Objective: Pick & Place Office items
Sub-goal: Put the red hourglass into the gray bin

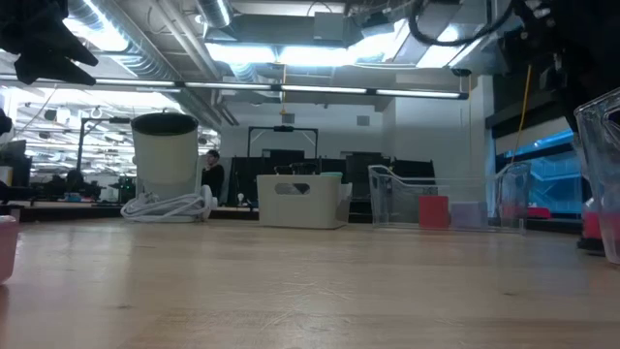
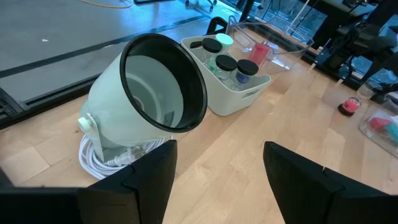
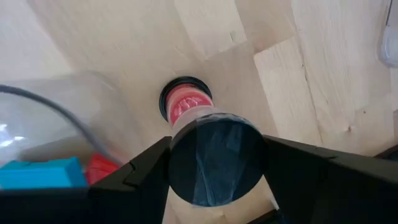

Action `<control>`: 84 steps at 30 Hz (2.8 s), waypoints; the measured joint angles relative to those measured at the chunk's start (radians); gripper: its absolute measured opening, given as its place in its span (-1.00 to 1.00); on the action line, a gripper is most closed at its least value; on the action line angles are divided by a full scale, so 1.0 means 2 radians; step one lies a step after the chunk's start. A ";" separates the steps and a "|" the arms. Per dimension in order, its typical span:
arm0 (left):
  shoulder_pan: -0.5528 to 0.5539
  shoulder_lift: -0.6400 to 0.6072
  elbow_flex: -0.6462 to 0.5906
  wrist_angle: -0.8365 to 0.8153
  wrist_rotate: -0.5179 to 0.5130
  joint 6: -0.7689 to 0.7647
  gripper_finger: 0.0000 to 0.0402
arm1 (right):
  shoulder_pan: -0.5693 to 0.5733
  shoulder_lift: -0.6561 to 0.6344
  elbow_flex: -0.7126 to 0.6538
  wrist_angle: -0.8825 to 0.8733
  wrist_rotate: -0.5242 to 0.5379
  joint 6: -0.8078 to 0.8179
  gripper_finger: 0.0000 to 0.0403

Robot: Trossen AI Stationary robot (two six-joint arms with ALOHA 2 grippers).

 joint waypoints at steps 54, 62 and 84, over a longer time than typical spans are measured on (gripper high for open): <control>0.000 0.000 0.000 0.000 0.000 0.000 0.18 | -0.400 0.077 0.139 0.295 0.065 -0.343 0.13; 0.000 0.000 0.000 0.000 0.000 0.000 0.18 | -0.401 0.114 0.139 0.310 0.065 -0.354 0.11; 0.000 0.000 0.000 0.000 0.000 0.000 0.18 | -0.401 0.138 0.139 0.372 0.047 -0.379 0.19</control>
